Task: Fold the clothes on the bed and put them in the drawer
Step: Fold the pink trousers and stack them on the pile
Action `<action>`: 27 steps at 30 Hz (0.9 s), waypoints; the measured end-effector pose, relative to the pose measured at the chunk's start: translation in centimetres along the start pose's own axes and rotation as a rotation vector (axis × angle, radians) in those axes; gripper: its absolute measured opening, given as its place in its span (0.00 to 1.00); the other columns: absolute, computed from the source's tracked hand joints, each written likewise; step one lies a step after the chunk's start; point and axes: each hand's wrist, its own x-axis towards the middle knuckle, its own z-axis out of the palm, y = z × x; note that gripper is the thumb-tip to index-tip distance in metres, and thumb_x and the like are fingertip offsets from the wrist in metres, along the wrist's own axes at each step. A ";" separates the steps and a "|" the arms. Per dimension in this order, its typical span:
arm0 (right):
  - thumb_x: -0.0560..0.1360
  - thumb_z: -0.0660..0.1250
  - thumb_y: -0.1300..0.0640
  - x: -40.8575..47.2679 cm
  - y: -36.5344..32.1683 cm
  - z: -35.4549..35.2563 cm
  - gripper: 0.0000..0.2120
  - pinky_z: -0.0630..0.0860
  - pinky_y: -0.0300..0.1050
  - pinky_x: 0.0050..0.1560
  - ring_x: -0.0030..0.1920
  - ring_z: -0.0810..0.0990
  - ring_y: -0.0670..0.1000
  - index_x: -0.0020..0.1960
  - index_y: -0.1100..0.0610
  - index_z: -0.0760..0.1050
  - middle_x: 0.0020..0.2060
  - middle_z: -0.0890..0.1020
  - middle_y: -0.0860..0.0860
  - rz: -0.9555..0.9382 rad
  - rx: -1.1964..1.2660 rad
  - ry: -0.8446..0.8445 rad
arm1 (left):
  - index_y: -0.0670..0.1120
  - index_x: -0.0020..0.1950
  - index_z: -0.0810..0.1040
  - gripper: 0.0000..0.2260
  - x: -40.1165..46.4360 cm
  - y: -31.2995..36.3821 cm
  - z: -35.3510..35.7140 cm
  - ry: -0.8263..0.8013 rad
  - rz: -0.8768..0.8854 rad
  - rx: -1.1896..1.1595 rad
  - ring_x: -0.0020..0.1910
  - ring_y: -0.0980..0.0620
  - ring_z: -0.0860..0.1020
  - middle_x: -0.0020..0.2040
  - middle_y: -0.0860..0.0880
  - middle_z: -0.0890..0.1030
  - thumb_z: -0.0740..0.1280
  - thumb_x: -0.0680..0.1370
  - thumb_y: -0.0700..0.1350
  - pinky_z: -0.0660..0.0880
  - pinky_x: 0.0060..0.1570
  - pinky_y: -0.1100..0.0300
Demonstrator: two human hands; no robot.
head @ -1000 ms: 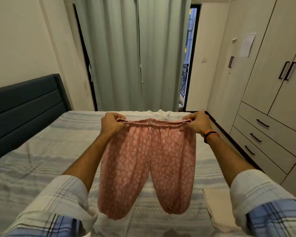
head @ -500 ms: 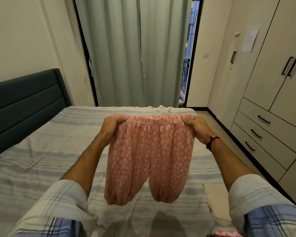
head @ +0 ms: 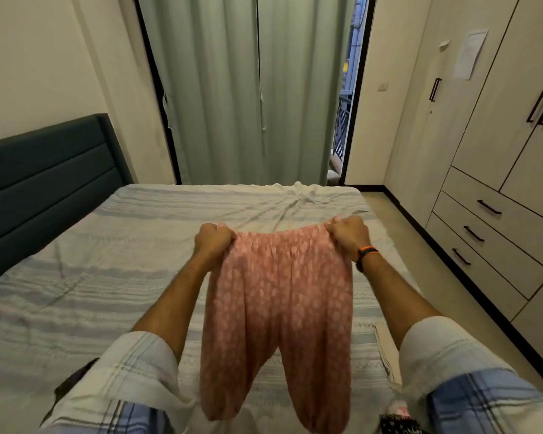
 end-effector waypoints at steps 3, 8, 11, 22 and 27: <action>0.75 0.66 0.55 -1.6 -1.0 1.8 0.18 0.70 0.49 0.39 0.36 0.76 0.57 0.28 0.59 0.73 0.28 0.77 0.54 -0.065 -0.013 -0.011 | 0.40 0.48 0.80 0.11 -1.1 -0.1 2.3 0.083 0.001 -0.005 0.45 0.42 0.80 0.48 0.42 0.82 0.67 0.72 0.46 0.76 0.43 0.56; 0.73 0.67 0.56 -3.4 -1.8 4.5 0.20 0.59 0.46 0.33 0.29 0.65 0.51 0.26 0.55 0.64 0.24 0.66 0.51 -0.161 -0.014 -0.115 | 0.39 0.51 0.81 0.14 -3.3 0.7 5.4 0.093 0.072 0.013 0.45 0.43 0.79 0.50 0.41 0.82 0.66 0.76 0.49 0.69 0.41 0.60; 0.73 0.67 0.57 -4.2 -1.9 5.8 0.20 0.58 0.47 0.33 0.29 0.63 0.51 0.26 0.54 0.61 0.23 0.64 0.51 -0.180 0.013 -0.164 | 0.38 0.51 0.81 0.16 -4.1 0.8 6.7 0.082 0.145 0.065 0.45 0.44 0.79 0.49 0.41 0.83 0.65 0.76 0.51 0.69 0.39 0.61; 0.66 0.62 0.61 -5.1 -3.3 6.7 0.09 0.64 0.50 0.36 0.33 0.68 0.52 0.27 0.60 0.70 0.27 0.74 0.52 -0.151 0.085 -0.288 | 0.43 0.46 0.79 0.08 -7.4 1.8 7.4 -0.087 0.389 0.162 0.38 0.53 0.78 0.39 0.49 0.80 0.66 0.70 0.34 0.73 0.35 0.63; 0.65 0.65 0.59 -5.4 -2.9 6.2 0.07 0.71 0.47 0.36 0.34 0.73 0.50 0.36 0.64 0.75 0.31 0.77 0.53 -0.256 0.040 -0.363 | 0.42 0.51 0.81 0.12 -7.4 1.8 7.1 -0.191 0.422 0.194 0.41 0.53 0.77 0.42 0.49 0.80 0.64 0.72 0.31 0.69 0.32 0.69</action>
